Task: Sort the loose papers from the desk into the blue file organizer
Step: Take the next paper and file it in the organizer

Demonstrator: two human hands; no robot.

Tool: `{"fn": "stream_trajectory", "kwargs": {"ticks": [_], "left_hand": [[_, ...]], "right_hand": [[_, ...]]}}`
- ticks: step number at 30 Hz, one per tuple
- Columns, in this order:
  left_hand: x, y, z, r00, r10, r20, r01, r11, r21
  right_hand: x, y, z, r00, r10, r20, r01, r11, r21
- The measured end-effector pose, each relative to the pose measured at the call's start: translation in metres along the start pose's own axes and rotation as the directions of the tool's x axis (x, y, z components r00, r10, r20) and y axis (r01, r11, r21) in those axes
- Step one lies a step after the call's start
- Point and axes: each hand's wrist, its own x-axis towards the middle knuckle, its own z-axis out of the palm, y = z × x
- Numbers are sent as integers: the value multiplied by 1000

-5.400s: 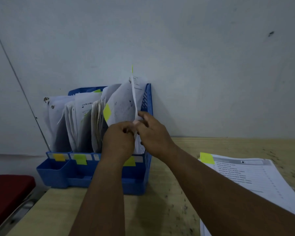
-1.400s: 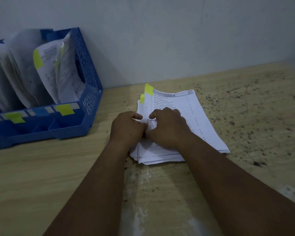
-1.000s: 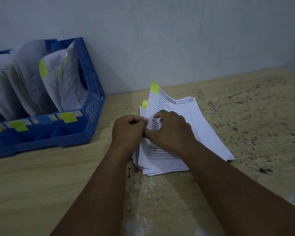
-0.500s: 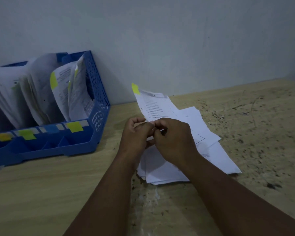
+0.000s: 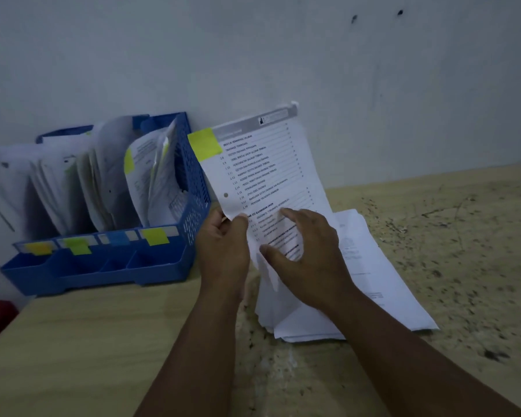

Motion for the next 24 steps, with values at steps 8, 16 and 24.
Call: {"fn": "stream_trajectory", "kwargs": {"ticks": [8,16,24], "left_hand": [[6,29,-10,991,78,-106,-89,991,-102],[31,69,-26,961,176,-214,-207,969,-132],[60,108,-51,885,317,-340,-374,921,-113]], "right_hand": [[17,-24,8,997,55,58,-55,998,8],[44,-64,29,996,-26,83,13,988,157],[81,-123,57,974,-216,72,184,932,312]]}}
